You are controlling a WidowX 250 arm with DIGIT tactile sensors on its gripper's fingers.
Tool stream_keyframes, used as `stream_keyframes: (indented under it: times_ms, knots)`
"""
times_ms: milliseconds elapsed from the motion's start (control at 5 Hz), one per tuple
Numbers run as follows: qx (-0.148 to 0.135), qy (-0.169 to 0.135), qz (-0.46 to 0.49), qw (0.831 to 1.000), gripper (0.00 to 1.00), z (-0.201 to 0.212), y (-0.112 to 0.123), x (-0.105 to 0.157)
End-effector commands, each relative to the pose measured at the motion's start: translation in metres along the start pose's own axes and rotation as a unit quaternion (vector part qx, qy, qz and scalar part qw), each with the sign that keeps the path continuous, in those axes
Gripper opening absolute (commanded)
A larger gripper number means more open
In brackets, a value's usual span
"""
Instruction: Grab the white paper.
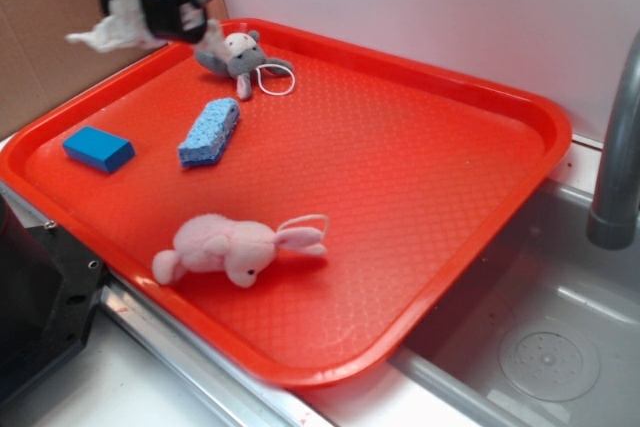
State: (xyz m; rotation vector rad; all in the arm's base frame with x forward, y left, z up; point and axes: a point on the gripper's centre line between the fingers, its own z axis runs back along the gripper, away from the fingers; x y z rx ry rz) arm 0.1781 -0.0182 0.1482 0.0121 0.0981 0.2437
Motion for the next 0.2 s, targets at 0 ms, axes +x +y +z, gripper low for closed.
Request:
stream_keyframes:
  times_ms: [0]
  knots:
    - [-0.013, -0.012, 0.017, 1.000, 0.00, -0.0003, 0.0016, -0.0037]
